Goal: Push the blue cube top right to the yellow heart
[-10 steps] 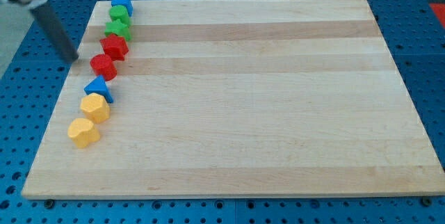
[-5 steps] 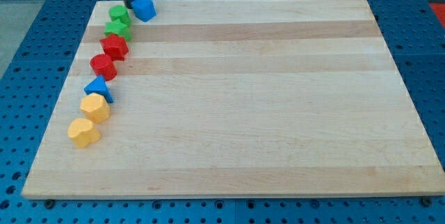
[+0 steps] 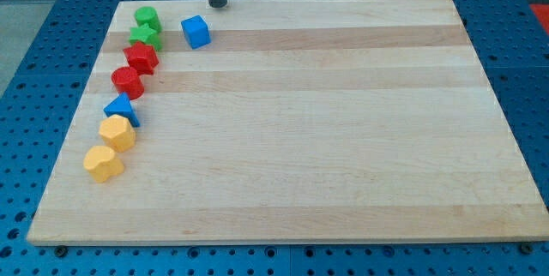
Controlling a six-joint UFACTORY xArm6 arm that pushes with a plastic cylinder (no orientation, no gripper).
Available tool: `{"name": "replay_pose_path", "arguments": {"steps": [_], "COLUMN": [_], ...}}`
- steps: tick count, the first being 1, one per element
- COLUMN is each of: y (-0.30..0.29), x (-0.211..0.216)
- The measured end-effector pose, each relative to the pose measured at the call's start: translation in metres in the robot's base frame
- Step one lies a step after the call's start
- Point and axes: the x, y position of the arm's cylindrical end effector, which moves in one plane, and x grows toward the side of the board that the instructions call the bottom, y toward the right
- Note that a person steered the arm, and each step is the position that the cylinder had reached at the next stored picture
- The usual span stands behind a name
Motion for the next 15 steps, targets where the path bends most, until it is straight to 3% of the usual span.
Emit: {"name": "replay_pose_path", "arguments": {"steps": [4,7,10,13,15], "y": [-0.014,-0.014,-0.02,-0.026,-0.046], "x": [0.122,0.107,0.164,0.162,0.182]}}
